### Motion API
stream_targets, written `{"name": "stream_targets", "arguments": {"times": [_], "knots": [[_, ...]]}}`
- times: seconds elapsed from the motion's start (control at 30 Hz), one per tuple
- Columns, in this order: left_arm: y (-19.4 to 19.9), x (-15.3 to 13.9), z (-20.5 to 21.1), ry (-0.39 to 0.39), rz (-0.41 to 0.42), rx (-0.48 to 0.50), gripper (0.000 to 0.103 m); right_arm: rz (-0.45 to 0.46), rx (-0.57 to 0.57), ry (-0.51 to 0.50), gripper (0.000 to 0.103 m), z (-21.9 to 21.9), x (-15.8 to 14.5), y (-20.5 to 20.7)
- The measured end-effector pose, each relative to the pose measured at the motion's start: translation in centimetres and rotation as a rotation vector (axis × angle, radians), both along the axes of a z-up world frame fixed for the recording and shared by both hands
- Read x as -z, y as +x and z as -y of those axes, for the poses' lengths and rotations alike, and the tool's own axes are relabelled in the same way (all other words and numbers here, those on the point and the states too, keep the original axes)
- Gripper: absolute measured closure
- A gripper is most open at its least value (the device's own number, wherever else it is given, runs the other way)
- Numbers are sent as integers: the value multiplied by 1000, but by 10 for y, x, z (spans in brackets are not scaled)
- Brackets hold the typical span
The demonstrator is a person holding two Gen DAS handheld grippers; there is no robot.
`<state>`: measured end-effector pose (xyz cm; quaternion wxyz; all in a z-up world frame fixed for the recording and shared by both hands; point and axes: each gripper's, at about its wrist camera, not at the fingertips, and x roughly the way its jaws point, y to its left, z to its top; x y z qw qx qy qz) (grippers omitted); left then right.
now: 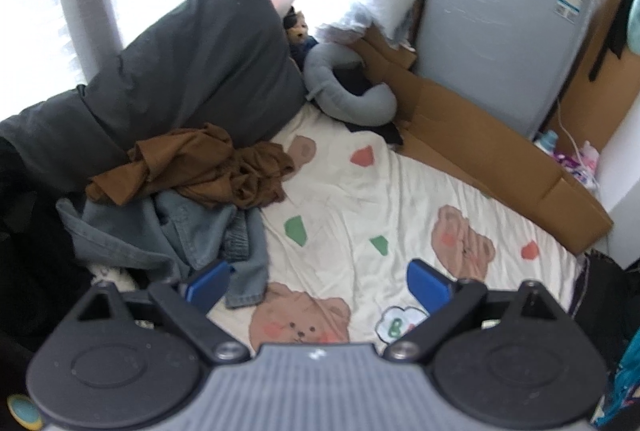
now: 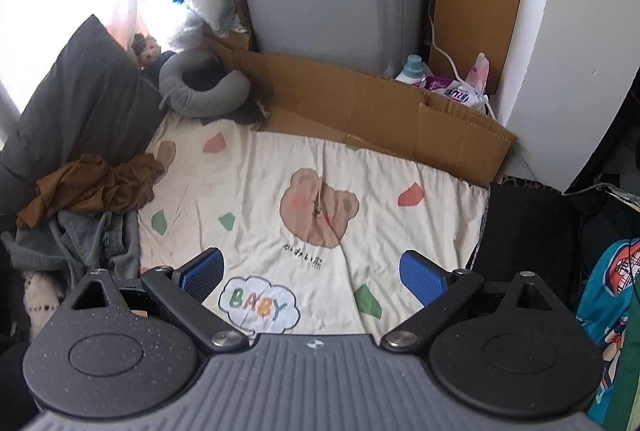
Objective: Fold clothes
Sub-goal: 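Move the left tool toward the brown T-shirt on the clothes pile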
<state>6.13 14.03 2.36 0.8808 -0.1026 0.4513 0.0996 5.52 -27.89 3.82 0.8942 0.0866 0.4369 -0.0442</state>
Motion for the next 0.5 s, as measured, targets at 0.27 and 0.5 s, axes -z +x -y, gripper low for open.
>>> {"name": "stream_targets", "arguments": {"times": [0.27,0.5], "knots": [[20,2,-40,-25,6,-31,6,16,21,14,5,0,5,28],[36,15,-68,2,-2,-82,6,-5,16,-20,5,-4,16,52]]}}
